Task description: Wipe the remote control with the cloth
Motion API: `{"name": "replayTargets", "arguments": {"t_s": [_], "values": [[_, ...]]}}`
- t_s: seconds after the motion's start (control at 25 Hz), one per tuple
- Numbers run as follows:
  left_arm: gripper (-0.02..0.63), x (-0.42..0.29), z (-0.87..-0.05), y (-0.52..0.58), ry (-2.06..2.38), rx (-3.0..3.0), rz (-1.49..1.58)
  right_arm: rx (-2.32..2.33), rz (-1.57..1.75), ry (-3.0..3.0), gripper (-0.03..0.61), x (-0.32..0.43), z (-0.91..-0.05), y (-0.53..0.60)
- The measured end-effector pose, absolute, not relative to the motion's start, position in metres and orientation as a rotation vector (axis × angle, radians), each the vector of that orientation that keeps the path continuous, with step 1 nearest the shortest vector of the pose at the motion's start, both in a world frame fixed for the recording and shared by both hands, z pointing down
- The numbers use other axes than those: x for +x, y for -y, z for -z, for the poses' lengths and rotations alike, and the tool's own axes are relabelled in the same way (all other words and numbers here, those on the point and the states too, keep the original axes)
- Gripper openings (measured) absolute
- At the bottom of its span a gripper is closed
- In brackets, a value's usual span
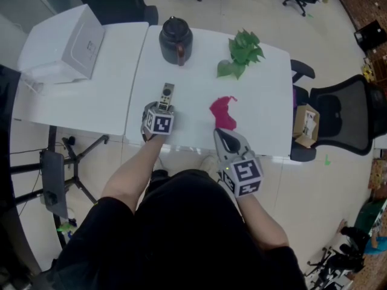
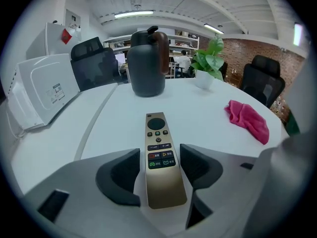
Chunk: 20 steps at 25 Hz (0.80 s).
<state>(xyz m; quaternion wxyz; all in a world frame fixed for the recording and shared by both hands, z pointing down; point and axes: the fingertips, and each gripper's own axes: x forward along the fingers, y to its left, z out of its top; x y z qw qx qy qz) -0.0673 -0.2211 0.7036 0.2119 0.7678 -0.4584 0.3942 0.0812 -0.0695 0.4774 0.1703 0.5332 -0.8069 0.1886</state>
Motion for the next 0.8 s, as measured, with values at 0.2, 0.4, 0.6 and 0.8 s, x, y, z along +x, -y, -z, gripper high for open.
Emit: {"name": "replayTargets", "arguments": {"t_s": [0.2, 0.4, 0.6, 0.8], "values": [[0.216, -0.066, -0.709, 0.221, 1.262, 2.123, -1.122, 1.513, -0.531, 2.275, 0.009, 0.085, -0.481, 0.068], [0.212, -0.067, -0.704, 0.222, 1.257, 2.155, -1.129, 1.528, -0.547, 2.279, 0.009, 0.083, -0.478, 0.068], [0.210, -0.068, -0.692, 0.224, 1.273, 2.215, -1.091, 1.524, -0.535, 2.287, 0.009, 0.086, -0.482, 0.067], [0.209, -0.067, -0.671, 0.219, 1.254, 2.296, -1.055, 1.531, -0.535, 2.289, 0.009, 0.086, -0.484, 0.066]]}}
